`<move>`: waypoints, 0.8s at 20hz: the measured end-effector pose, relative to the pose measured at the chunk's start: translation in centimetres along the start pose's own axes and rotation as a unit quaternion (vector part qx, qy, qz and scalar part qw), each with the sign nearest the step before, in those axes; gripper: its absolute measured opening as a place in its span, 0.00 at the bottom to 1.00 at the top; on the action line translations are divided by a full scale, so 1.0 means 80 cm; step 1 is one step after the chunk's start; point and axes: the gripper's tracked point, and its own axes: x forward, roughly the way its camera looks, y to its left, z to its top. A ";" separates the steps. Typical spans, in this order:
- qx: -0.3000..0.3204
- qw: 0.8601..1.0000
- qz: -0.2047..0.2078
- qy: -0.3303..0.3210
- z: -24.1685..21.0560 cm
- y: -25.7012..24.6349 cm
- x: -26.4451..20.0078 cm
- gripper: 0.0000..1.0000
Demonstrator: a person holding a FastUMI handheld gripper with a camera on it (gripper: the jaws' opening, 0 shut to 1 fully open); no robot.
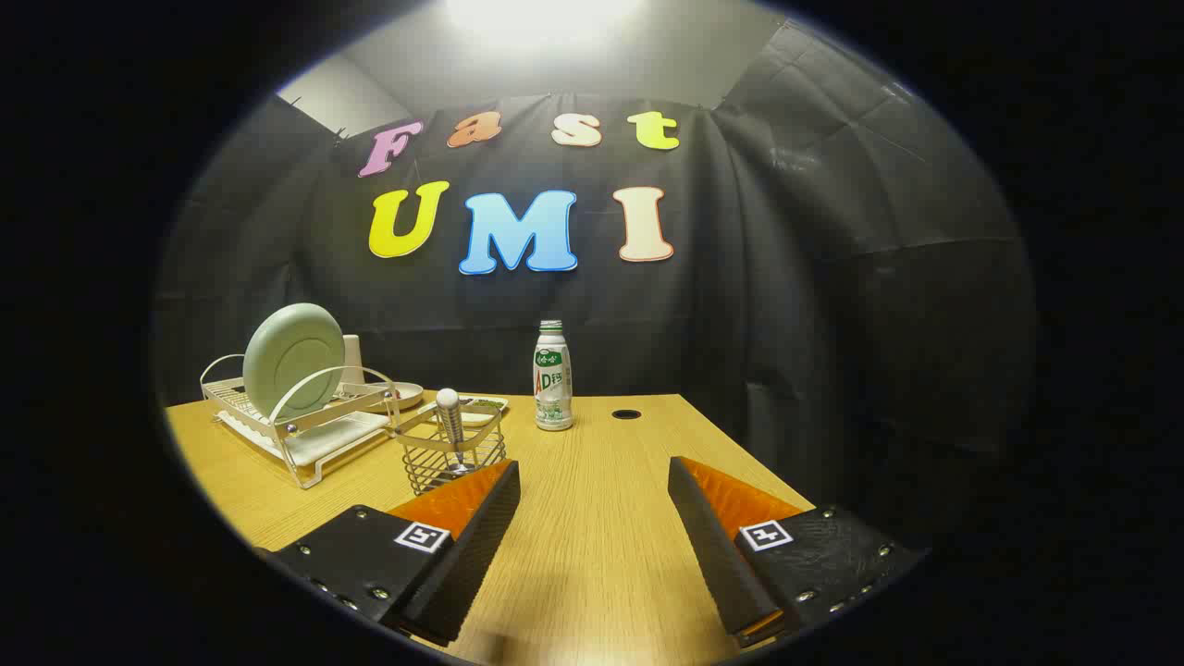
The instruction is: Take the plate from the dish rack, then take the spoon from the basket and place it into the plate.
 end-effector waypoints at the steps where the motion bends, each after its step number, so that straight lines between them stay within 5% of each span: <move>1: 0.000 1.000 0.000 0.000 0.001 0.000 0.000 0.98; 10: 0.001 1.000 -0.004 -0.001 0.001 -0.001 0.006 0.98; 16: 0.001 1.000 -0.020 0.011 0.009 -0.011 0.081 0.98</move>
